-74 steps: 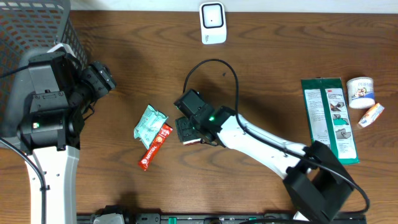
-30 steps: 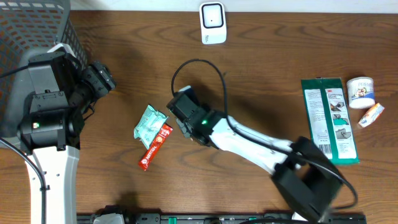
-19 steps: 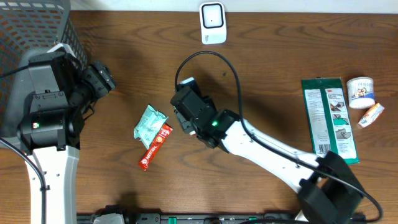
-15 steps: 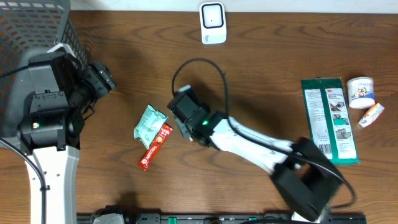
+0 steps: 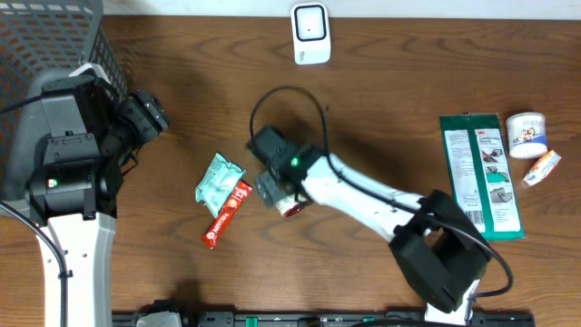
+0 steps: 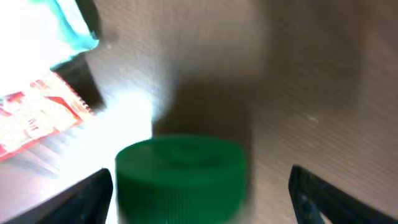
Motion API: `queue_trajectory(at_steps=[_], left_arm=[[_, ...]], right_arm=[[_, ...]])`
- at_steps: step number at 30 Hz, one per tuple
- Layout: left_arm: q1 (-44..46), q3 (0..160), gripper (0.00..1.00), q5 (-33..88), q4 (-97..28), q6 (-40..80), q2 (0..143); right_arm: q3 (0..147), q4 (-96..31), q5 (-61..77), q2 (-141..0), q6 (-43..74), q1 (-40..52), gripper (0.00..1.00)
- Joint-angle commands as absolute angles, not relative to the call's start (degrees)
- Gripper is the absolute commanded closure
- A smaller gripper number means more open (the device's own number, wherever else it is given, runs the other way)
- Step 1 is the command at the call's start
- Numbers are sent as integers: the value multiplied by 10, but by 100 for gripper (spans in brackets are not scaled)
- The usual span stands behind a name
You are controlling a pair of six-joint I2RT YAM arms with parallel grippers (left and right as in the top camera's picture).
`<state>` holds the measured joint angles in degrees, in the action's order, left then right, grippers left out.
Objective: Scan the item barcode
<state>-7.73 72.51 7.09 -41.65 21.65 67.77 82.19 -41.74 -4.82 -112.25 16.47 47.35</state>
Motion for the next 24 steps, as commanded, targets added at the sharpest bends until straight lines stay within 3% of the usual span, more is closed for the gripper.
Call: queue_trajectory(at_steps=[1,6,19,24], left_arm=[[-80,726,19,64,-416,217,679],[-80,726,19,64,-416,217,679],[-80,726,19,64,-416,217,679],[-80,726,19,64,-416,217,679]], right_arm=[[933,-493,-20,-1105,151,455,16],[1058,-611,-17,-1105,140,445,15],[1060,-671,6,-1246,96,488,15],[1060,-673,-29,-1290,76,493,20]])
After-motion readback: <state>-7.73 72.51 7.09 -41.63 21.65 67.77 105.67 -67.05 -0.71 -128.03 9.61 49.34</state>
